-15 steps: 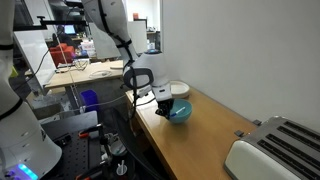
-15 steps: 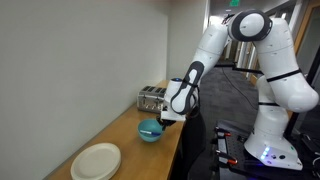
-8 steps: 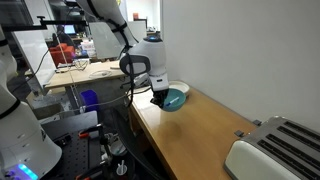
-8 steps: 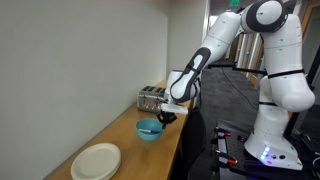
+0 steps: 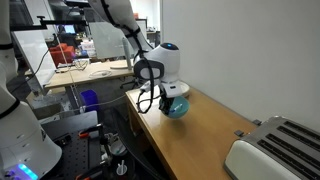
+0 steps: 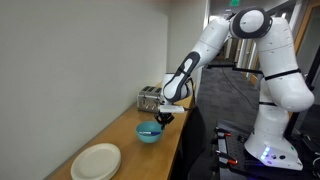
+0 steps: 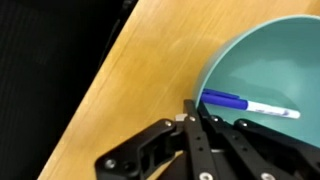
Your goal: Move the blue bowl forward
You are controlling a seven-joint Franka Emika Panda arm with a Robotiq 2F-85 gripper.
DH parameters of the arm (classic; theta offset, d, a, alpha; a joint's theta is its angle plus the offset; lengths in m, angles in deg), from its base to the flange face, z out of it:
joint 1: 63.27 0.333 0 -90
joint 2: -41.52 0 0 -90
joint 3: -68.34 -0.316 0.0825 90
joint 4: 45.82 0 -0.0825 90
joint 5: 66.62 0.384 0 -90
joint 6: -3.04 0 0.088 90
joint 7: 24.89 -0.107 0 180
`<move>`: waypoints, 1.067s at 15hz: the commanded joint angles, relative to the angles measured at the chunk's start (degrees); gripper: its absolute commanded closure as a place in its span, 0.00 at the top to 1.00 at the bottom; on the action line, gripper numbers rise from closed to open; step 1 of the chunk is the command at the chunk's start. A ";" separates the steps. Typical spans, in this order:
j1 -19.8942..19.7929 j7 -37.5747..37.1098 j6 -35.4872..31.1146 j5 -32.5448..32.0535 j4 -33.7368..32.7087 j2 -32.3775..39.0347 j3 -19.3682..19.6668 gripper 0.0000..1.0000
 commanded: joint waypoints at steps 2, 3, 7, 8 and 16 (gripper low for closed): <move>4.40 -0.86 0.76 -5.49 -6.58 5.57 3.89 0.01; 4.89 -0.56 0.80 -5.88 -7.66 6.28 4.08 0.01; 7.70 -0.78 0.40 -8.54 -10.38 8.38 5.97 0.01; 8.21 -0.75 0.06 -8.96 -10.58 8.59 6.32 0.01; 8.59 1.07 -1.01 -9.38 -11.05 8.13 5.78 0.67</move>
